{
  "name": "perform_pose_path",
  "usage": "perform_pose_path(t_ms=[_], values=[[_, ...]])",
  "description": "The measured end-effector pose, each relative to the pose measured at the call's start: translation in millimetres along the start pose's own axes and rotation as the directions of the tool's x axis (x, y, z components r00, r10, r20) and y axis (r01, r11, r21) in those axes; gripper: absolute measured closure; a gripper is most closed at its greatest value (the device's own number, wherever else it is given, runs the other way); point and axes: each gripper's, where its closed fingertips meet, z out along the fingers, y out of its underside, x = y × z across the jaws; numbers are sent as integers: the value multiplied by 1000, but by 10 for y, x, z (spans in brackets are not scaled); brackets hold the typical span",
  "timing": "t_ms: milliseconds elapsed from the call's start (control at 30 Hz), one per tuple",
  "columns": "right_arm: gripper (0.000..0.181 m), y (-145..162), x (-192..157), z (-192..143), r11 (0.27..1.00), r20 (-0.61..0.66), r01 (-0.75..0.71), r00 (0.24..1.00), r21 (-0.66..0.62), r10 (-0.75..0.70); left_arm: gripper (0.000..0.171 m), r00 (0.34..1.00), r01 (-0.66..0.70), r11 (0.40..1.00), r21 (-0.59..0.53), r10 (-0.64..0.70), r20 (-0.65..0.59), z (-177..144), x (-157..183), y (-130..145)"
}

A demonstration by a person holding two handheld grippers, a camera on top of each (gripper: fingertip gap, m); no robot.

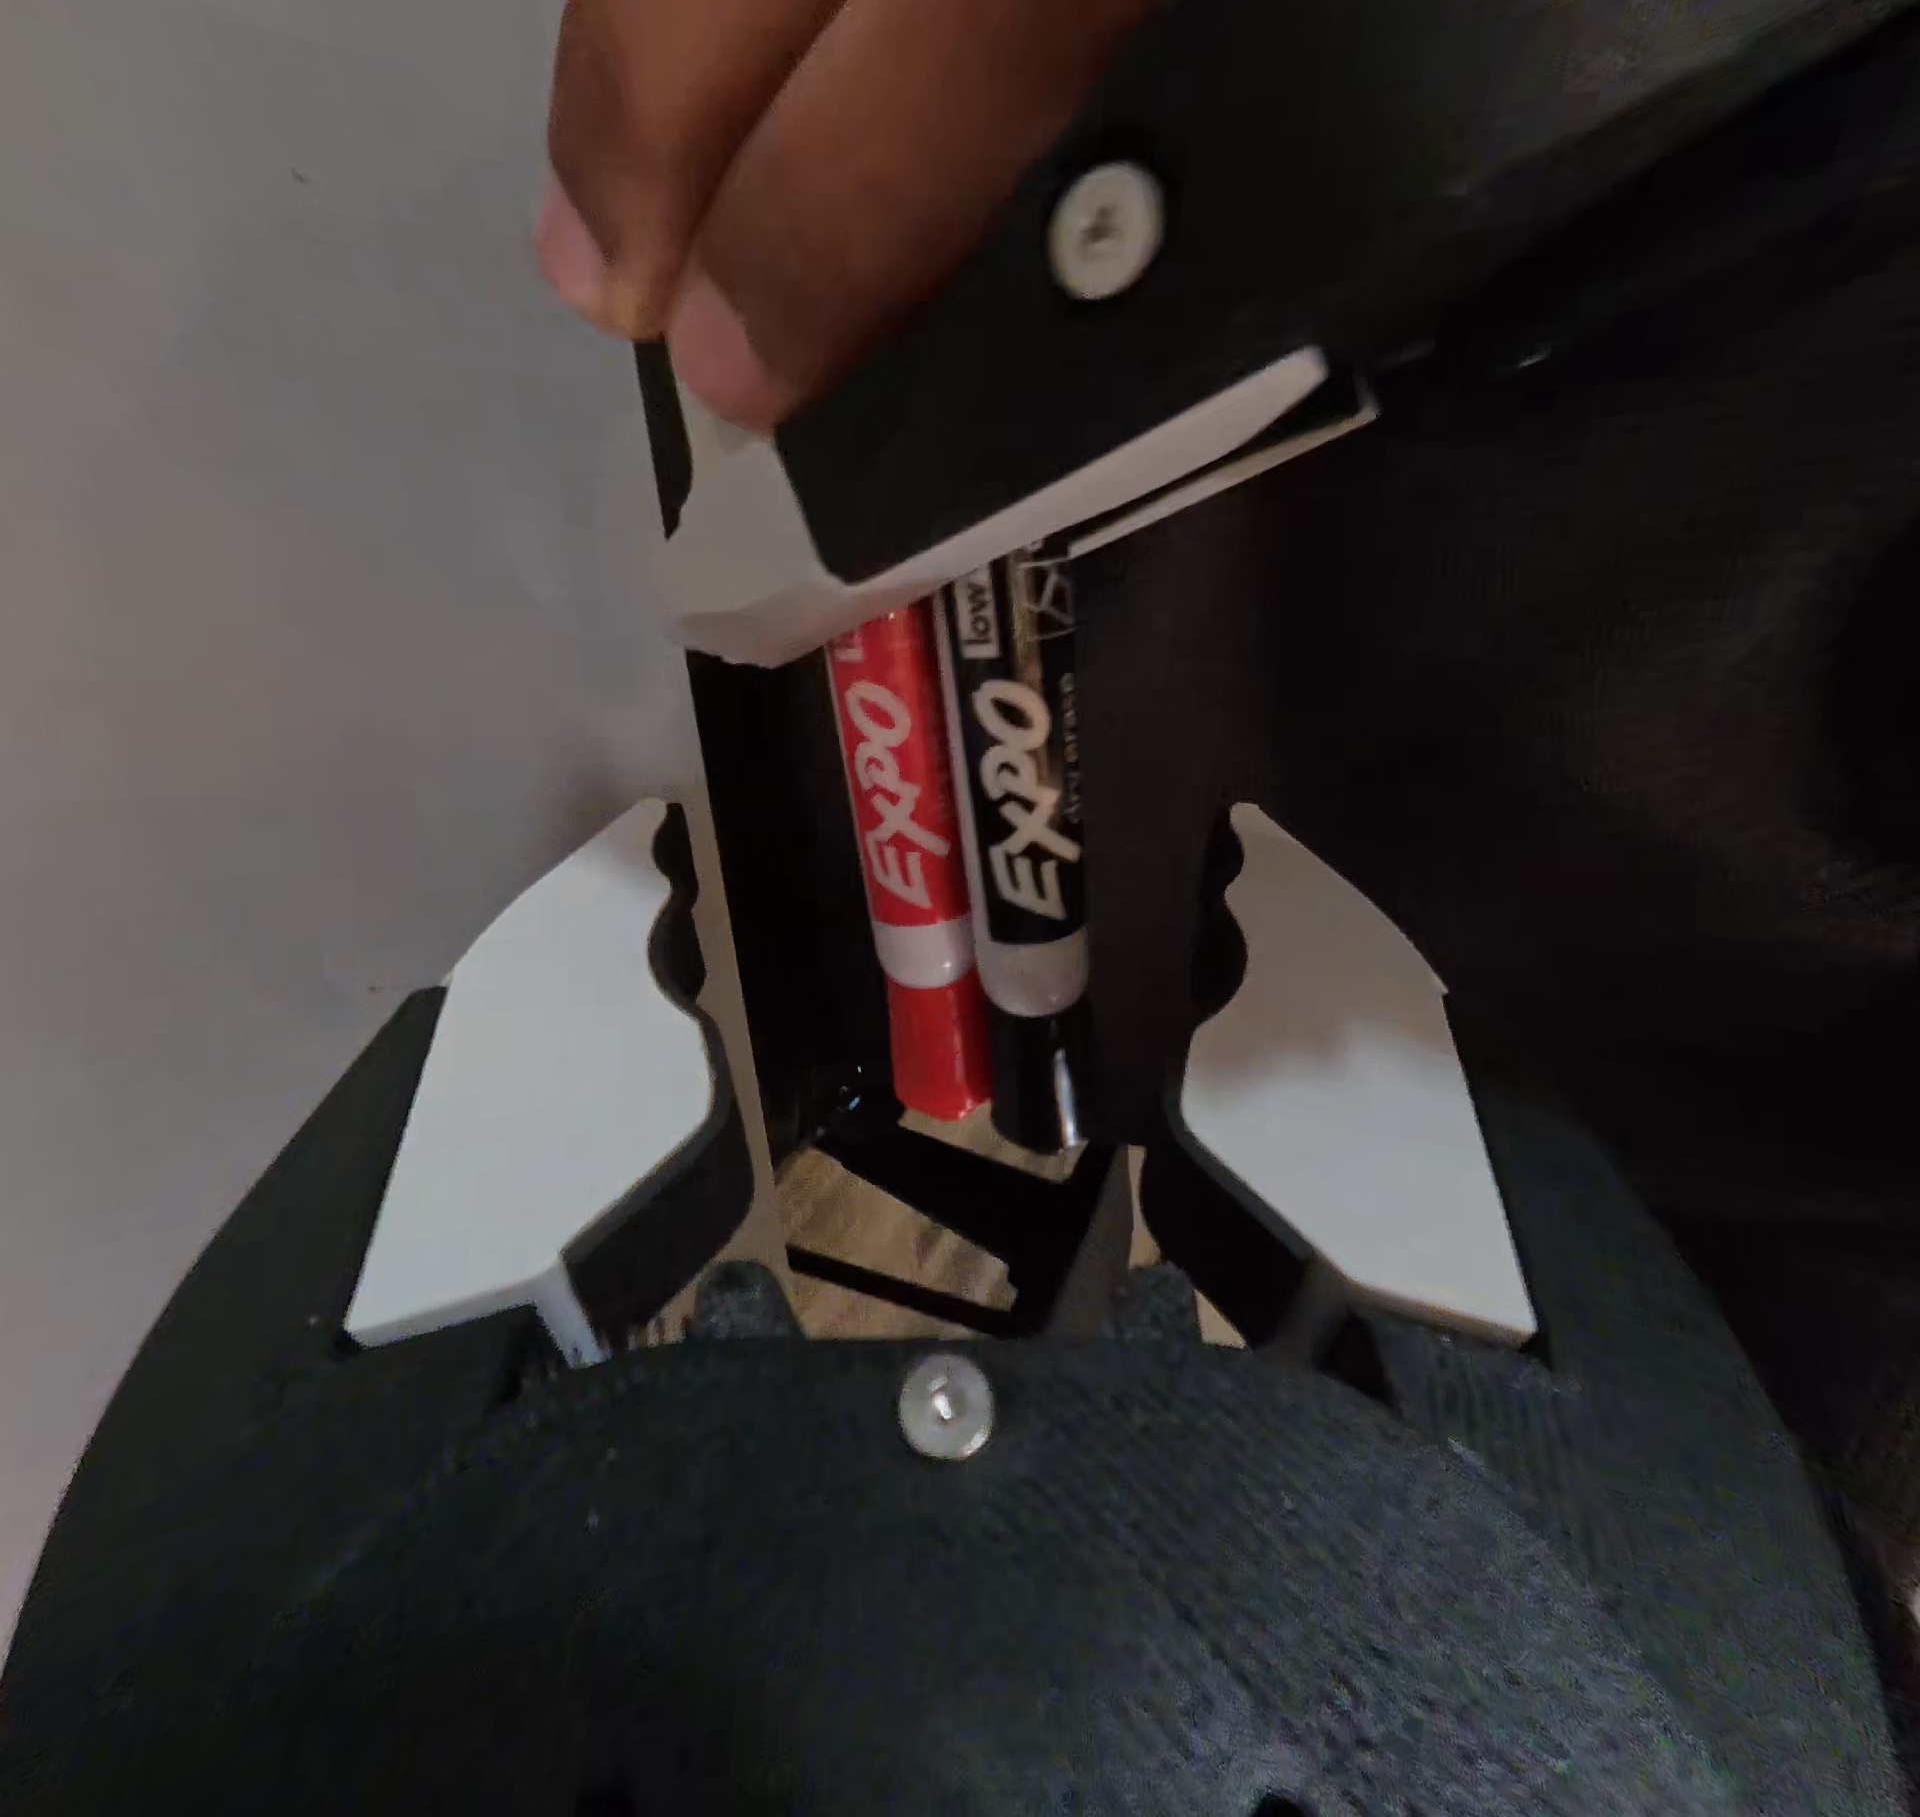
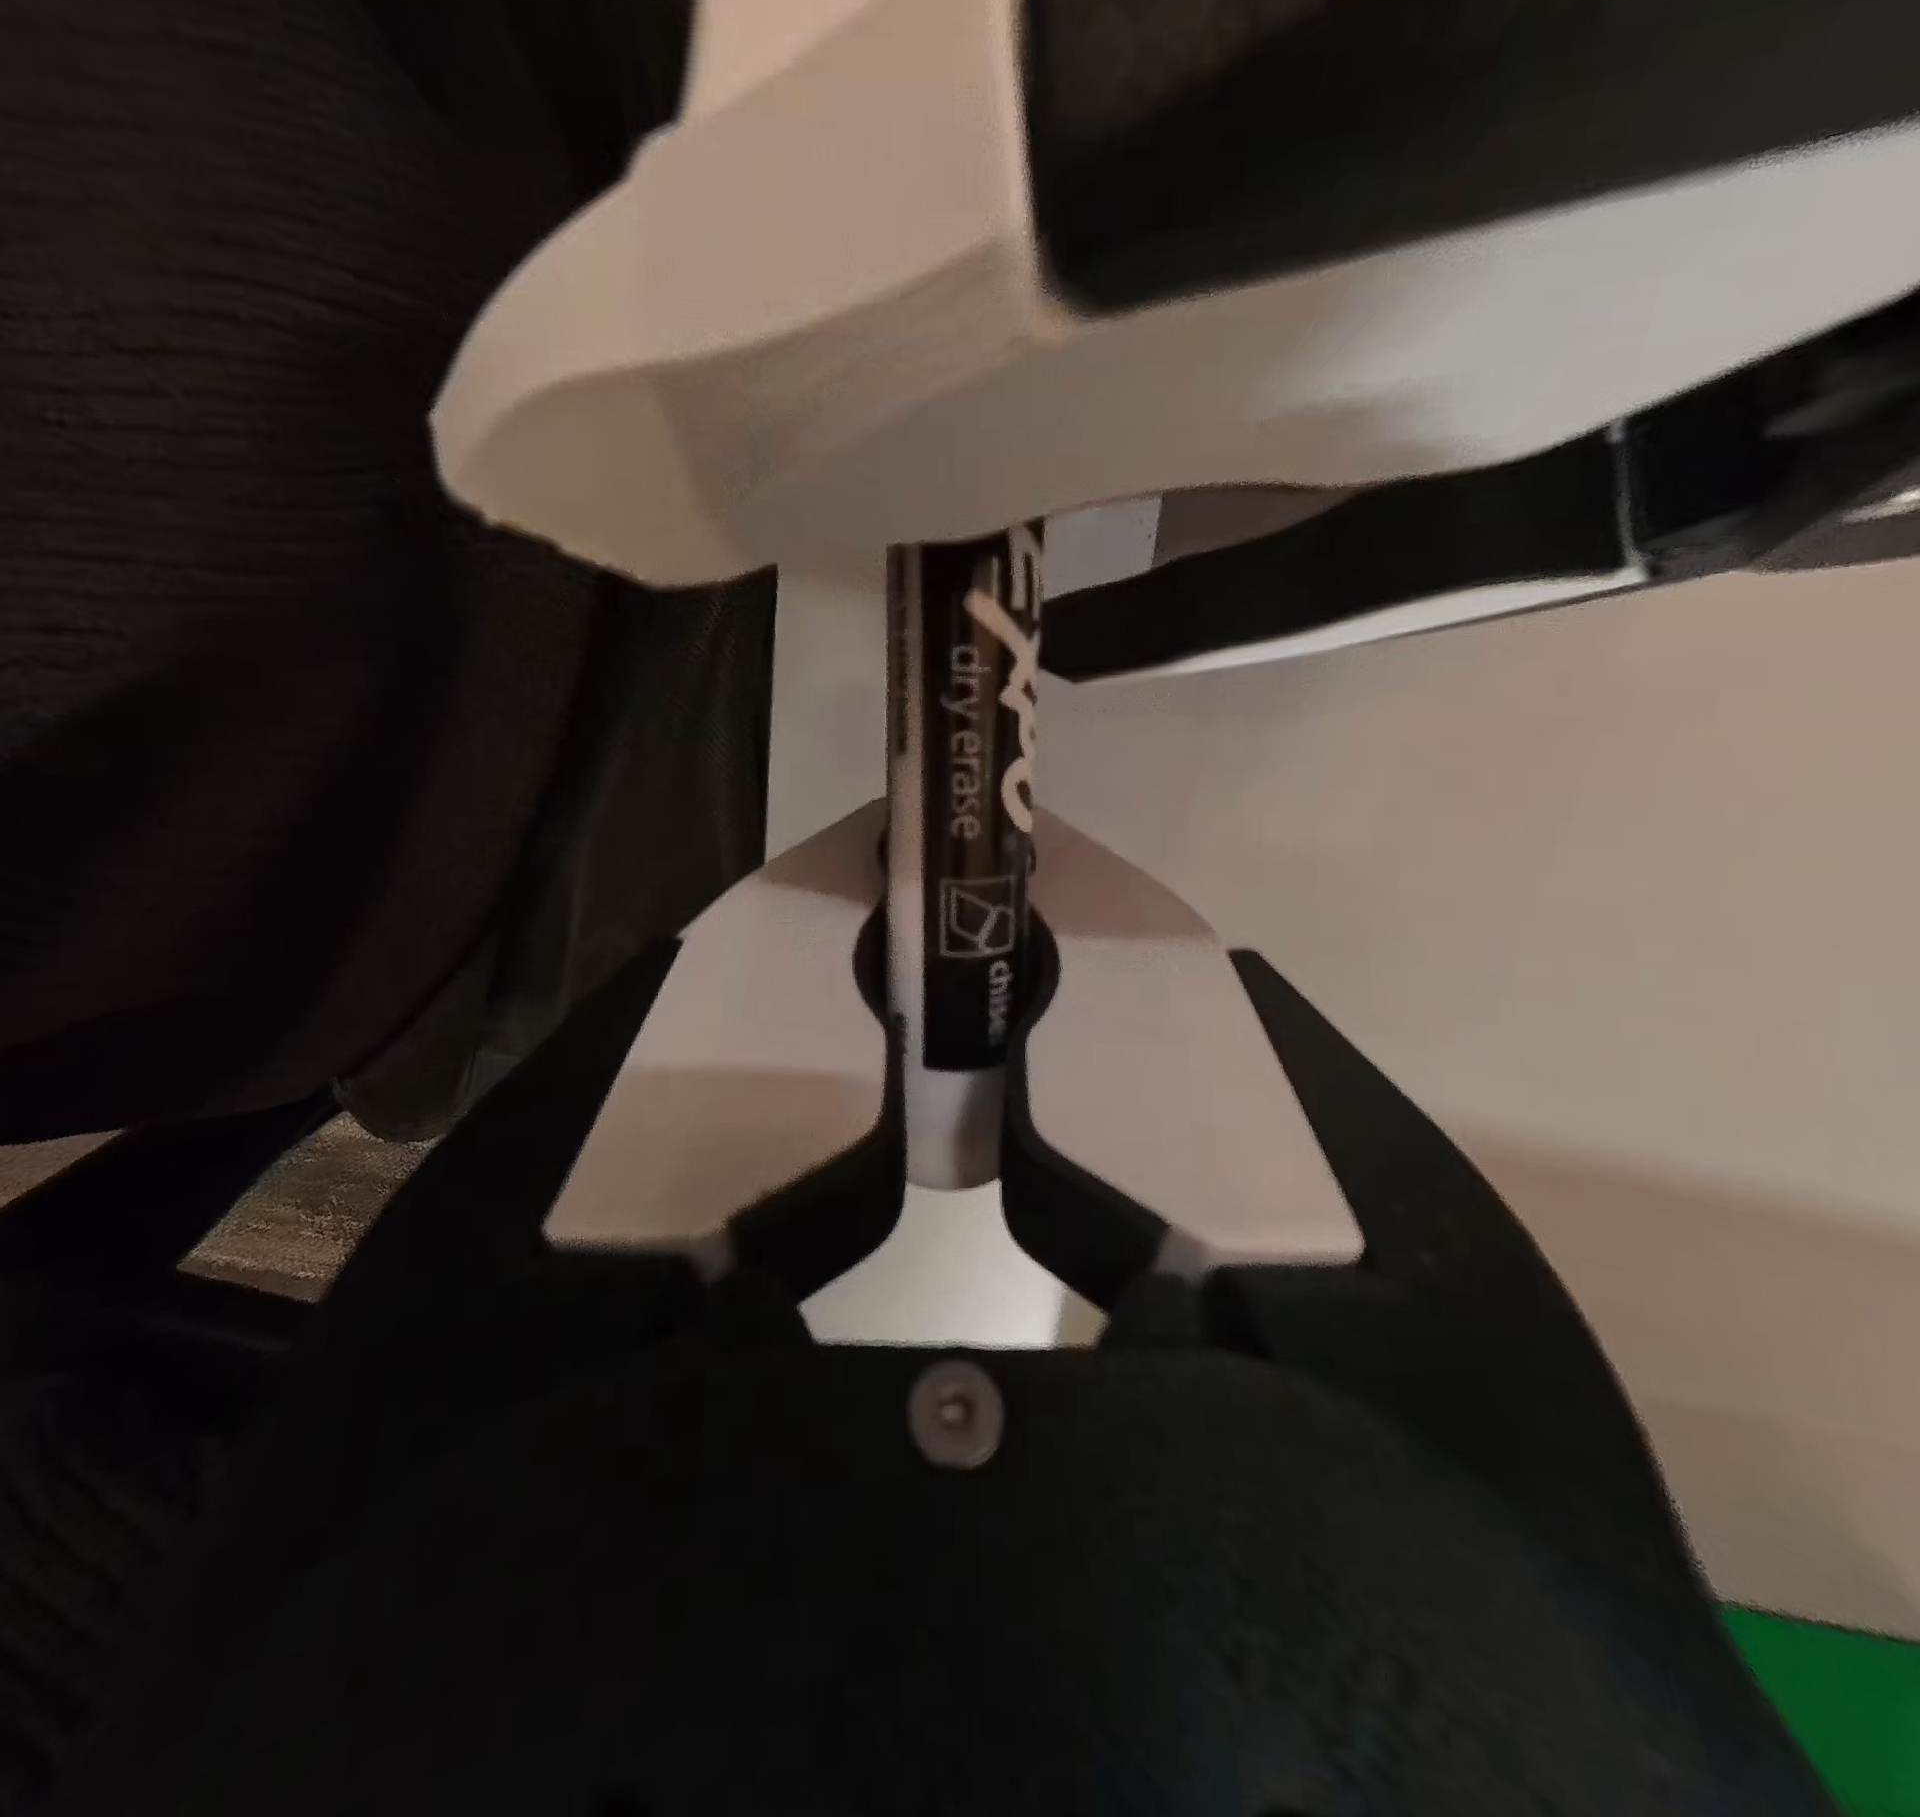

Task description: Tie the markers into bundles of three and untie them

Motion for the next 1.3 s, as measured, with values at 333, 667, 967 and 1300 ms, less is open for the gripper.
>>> perform_pose_path(t_ms=[333,667,967,1300], values=[[166,-142,-40,-28,997,-9,62,998,-37,-62,79,955,41,991,-124,-75,-287,143,272,207],[165,-129,-41,11,996,12,75,997,-41,-74,96,841,107,989,-102,-144,-521,171,320,118],[166,-100,-62,76,995,41,77,996,-68,-75,102,816,119,986,-115,-163,-555,219,289,116],[166,-133,-71,139,994,49,82,996,-73,-78,107,826,105,989,-107,-146,-544,231,302,155]])
